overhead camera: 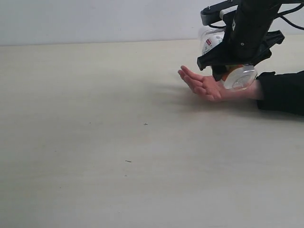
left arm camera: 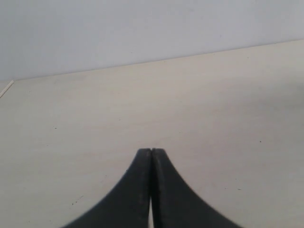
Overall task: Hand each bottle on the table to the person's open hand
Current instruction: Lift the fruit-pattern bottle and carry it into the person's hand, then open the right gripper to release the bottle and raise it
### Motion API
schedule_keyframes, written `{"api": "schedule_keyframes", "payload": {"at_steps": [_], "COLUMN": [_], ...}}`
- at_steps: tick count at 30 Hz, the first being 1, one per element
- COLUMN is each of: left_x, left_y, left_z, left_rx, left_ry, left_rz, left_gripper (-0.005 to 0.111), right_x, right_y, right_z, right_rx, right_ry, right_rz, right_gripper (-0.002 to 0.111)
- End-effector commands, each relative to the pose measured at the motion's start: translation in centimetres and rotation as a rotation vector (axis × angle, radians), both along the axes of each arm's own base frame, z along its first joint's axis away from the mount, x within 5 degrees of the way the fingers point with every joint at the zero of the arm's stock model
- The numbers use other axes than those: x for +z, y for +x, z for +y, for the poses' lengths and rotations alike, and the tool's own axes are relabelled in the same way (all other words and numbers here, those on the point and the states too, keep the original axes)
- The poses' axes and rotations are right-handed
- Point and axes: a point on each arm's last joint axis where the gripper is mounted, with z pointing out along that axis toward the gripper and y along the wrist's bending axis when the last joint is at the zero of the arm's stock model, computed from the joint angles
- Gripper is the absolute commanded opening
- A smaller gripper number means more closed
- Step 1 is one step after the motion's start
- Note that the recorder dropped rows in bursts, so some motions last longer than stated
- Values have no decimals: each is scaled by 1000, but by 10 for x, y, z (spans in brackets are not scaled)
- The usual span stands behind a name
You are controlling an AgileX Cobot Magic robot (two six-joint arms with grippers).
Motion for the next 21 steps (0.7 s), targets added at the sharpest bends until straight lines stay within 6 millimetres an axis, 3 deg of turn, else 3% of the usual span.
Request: {"api": "schedule_keyframes", "payload": {"at_steps": [1,5,9,21], "left_x": [1,1,1,1], "left_y": [0,0,0,0], "left_z": [0,0,0,0], "left_rx": [-3,-3,-3,-3], "left_ry": [-6,-6,-6,-6], "left_rz": [-12,-12,-12,-12], "left_gripper": [1,1,1,1], "right_x": [-15,-36,-40,-39], "right_y": [7,9,11,11], "right_z": [1,3,4,5], "right_rx": [-26,-34,-31,-37], "right_ry": [14,4,-1,16], "right_rz": [-3,52,57,44], "right_gripper": [10,12,21,88]}}
